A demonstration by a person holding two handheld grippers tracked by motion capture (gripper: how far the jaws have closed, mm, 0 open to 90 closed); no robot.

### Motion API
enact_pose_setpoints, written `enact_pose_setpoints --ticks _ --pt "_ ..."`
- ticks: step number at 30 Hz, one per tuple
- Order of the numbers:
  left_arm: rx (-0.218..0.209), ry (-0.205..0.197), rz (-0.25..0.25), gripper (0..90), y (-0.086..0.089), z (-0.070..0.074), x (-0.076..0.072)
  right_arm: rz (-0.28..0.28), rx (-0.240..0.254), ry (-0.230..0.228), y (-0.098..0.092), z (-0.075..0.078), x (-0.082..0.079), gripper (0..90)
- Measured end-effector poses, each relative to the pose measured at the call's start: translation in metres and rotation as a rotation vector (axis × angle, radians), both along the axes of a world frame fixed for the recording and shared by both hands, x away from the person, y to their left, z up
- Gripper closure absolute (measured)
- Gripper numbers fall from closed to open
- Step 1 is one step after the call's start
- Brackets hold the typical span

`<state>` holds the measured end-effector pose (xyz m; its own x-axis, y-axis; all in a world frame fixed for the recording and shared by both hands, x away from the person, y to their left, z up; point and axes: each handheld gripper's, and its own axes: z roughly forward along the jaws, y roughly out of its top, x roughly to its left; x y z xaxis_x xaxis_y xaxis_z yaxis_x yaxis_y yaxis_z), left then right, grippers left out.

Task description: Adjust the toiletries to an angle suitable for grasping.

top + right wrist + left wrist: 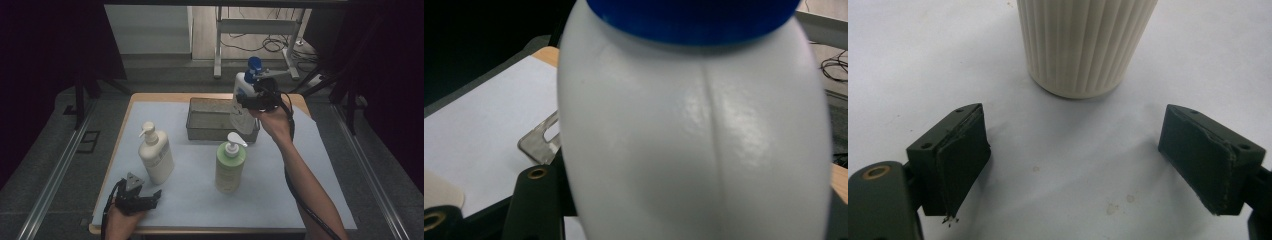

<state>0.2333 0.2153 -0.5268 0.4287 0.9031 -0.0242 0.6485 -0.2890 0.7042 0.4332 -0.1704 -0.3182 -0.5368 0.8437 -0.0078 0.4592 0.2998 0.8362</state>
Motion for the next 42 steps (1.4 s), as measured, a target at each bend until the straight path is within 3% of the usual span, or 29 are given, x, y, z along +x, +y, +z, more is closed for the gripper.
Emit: enact_pose_setpoints --ticks 13,27,42 --pt "-0.002 0.0 0.001 12.4 0.0 0.0 0.0 -0.018 0.022 -0.002 0.02 -0.012 0.024 39.6" --pt "-0.001 0.002 0.0 12.4 0.0 0.0 0.0 -0.019 0.001 -0.007 0.047 -0.025 0.043 39.7" --pt "-0.001 0.002 0.0 12.4 0.0 0.0 0.0 0.007 -0.006 0.028 0.067 -0.048 0.047 39.6"
